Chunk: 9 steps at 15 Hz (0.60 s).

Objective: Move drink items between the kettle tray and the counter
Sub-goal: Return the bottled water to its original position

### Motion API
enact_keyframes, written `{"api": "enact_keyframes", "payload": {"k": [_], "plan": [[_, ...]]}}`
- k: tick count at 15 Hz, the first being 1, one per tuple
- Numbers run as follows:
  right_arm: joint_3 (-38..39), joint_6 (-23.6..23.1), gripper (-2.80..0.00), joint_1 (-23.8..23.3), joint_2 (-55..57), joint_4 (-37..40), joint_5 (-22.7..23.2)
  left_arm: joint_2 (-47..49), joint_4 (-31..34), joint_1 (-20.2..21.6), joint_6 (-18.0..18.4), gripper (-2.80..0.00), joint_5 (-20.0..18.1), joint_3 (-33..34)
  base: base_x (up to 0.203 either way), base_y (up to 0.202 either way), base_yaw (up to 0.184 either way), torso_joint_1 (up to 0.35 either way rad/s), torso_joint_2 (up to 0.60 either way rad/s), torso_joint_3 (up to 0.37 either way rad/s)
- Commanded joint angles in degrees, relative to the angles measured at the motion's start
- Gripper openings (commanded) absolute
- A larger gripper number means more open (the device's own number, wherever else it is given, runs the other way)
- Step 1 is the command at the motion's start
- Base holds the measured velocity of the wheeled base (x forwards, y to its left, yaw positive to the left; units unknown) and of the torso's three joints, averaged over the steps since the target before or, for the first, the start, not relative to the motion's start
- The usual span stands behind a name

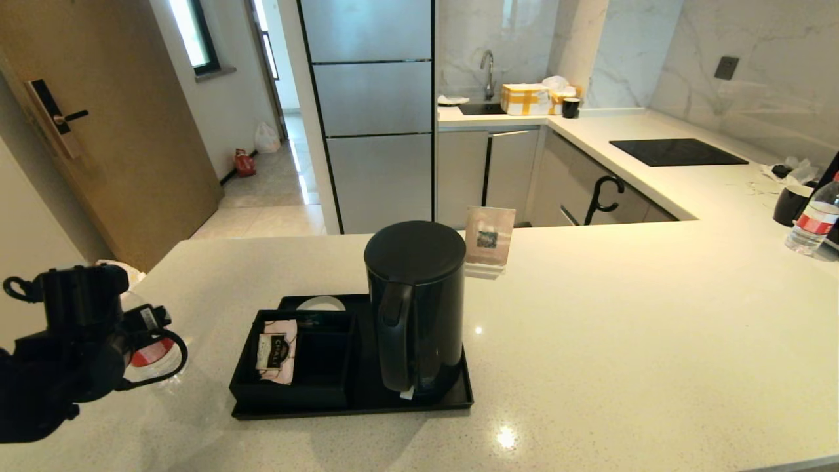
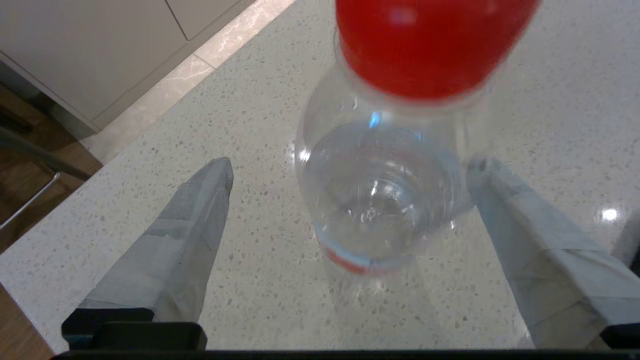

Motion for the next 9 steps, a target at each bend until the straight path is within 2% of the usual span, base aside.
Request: {"api": "enact_keyframes", "payload": {"k": [1,4,7,9], "plan": [[0.0,0.0,-2.8,0.0,0.0,0.0,0.0,1.5,-0.5,0.0,0.0,0.0,0.3,-1.0,0.0,0.0,0.0,0.0,0.0,0.0],[0.0,0.0,-2.8,0.0,0.0,0.0,0.0,4.2,-3.3,0.0,1.4,0.0,0.4,-1.8,0.0,0.0,0.0,0.0,0.0,0.0],[0.0,0.0,-2.8,0.0,0.0,0.0,0.0,9.0,-9.5,0.2,4.2,0.0,0.4,-2.0,0.0,0.0,0.0,0.0,0.0,0.0],[0.0,0.0,-2.8,0.0,0.0,0.0,0.0,9.0,-9.7,0.3,4.4,0.0,0.4,-2.1,0.0,0.0,0.0,0.0,0.0,0.0]]}}
